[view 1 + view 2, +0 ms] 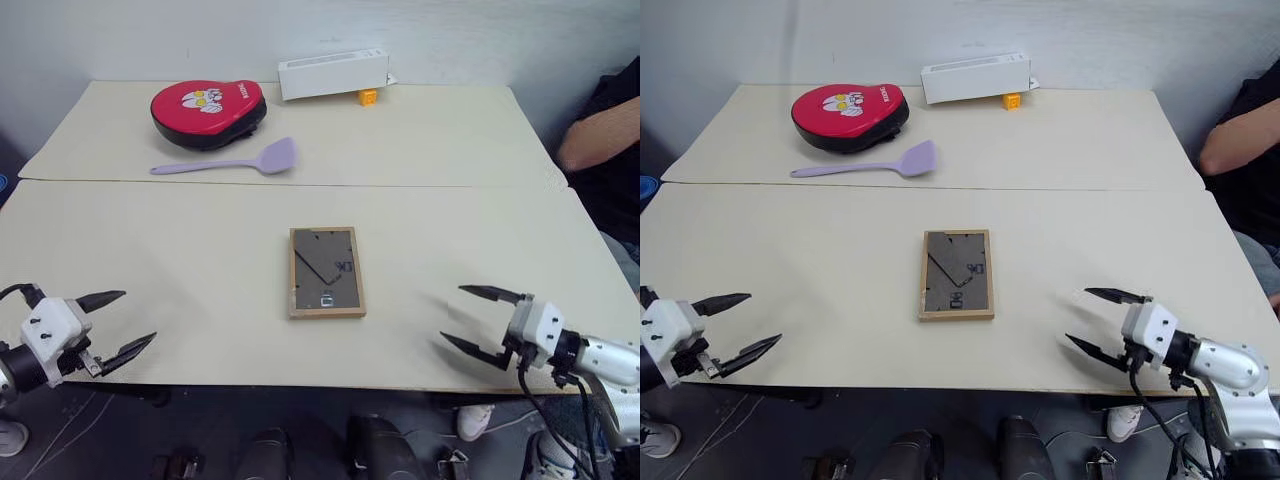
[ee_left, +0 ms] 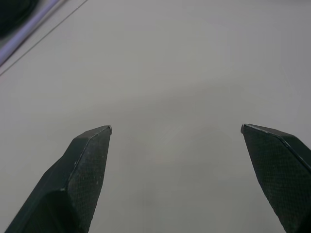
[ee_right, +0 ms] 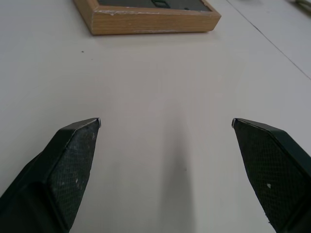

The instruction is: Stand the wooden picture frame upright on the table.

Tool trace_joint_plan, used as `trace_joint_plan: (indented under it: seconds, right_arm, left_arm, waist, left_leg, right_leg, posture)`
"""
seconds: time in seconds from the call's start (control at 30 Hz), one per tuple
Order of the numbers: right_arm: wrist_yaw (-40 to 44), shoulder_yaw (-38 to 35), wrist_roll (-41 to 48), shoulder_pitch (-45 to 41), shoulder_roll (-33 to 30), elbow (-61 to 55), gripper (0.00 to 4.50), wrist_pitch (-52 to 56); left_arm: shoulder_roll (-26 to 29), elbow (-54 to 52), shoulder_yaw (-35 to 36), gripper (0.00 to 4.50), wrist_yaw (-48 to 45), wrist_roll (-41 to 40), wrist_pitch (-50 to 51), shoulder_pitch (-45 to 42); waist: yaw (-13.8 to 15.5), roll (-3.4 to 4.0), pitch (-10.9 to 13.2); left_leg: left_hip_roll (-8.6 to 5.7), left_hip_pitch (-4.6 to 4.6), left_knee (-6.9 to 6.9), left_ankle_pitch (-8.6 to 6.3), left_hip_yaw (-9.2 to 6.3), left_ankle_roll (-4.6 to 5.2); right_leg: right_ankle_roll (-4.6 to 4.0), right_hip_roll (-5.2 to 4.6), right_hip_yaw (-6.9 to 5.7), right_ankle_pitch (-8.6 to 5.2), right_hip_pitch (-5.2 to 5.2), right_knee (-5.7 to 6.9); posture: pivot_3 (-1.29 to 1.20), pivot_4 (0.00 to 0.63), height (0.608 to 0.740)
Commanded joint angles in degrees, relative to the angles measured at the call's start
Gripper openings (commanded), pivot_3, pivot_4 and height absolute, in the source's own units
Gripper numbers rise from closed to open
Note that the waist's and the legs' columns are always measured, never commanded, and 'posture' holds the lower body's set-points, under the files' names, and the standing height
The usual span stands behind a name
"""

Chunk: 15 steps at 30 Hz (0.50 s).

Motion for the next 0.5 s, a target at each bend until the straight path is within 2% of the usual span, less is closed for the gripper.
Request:
trace_joint_plan:
  seconds: [0.03, 0.2, 0.23, 0.3, 0.33, 0.43, 0.5]
  right_arm:
    - [-0.7, -0.9, 0.1, -0.3, 0.3, -2.2, 4.48, -1.5]
    - [-1.6, 0.1, 1.0, -2.4, 1.4, -3.5, 4.48, 1.1]
    - [-2.5, 2.0, 3.3, -4.1, 1.8, -7.0, 4.31, 7.3]
    - [-4.3, 6.0, 4.1, -7.5, 2.0, -11.7, 3.88, 18.7]
    - [-5.1, 7.6, 2.4, -9.2, 2.2, -12.3, 3.49, 20.7]
    - [-8.0, 10.1, -3.1, -12.9, 3.6, -10.7, 2.54, 20.8]
    - [-9.6, 12.2, -6.4, -16.0, 5.4, -8.2, 1.73, 19.0]
  left_arm:
    - [0.3, -1.2, -0.3, 4.50, -0.3, 0.3, -0.7, 0.1]
    - [0.5, -7.9, -2.7, 4.50, 0.2, -4.3, 10.0, -0.3]
    - [0.5, -10.6, -5.5, 4.50, 0.4, -5.8, 13.4, -2.5]
    - [0.5, -13.7, -12.4, 4.11, 2.1, -4.3, 17.5, -8.3]
    - [0.3, -14.4, -15.5, 3.84, 3.1, -3.4, 19.9, -11.2]
    - [-1.6, -13.1, -22.2, 3.01, 7.0, 0.7, 23.0, -18.2]
    - [-5.2, -10.4, -27.0, 2.30, 10.7, 3.7, 24.4, -24.1]
  waist:
    - [0.0, 0.00, 0.0]
    - [0.0, 0.01, 0.0]
    - [0.0, 0.01, 0.0]
    - [0.1, 0.05, 0.0]
    - [0.1, 0.05, 0.0]
    - [0.3, 0.12, 0.0]
    - [0.3, 0.13, 0.0]
  left_leg:
    - [0.00, 0.04, 0.00, 0.00, -0.01, 0.00]
    - [0.00, 0.03, 0.00, 0.00, -0.04, -0.02]
    - [0.00, 0.04, 0.00, 0.00, -0.03, -0.02]
    - [0.00, 0.07, 0.02, 0.01, -0.06, -0.03]
    - [0.00, 0.08, 0.12, 0.03, -0.13, -0.05]
    - [-0.02, 0.11, 0.10, 0.03, -0.20, -0.09]
    - [-0.03, 0.08, 0.06, 0.18, -0.20, -0.38]
  right_leg:
    - [0.00, 0.00, 0.00, 0.00, 0.03, 0.01]
    - [0.00, 0.00, -0.02, 0.00, 0.06, 0.00]
    - [0.00, -0.01, -0.02, 0.00, 0.08, 0.00]
    - [0.01, -0.01, -0.02, 0.00, 0.11, 0.02]
    - [-0.01, -0.02, -0.08, 0.02, 0.15, 0.12]
    - [-0.03, -0.01, -0.14, 0.03, 0.21, 0.08]
    - [-0.02, 0.02, -0.17, 0.03, 0.20, 0.00]
  posture:
    - [0.00, 0.150, 0.740]
    - [0.00, 0.150, 0.740]
    - [0.00, 0.150, 0.740]
    - [0.00, 0.150, 0.740]
    - [0.00, 0.150, 0.740]
    - [0.00, 0.150, 0.740]
    - [0.00, 0.150, 0.740]
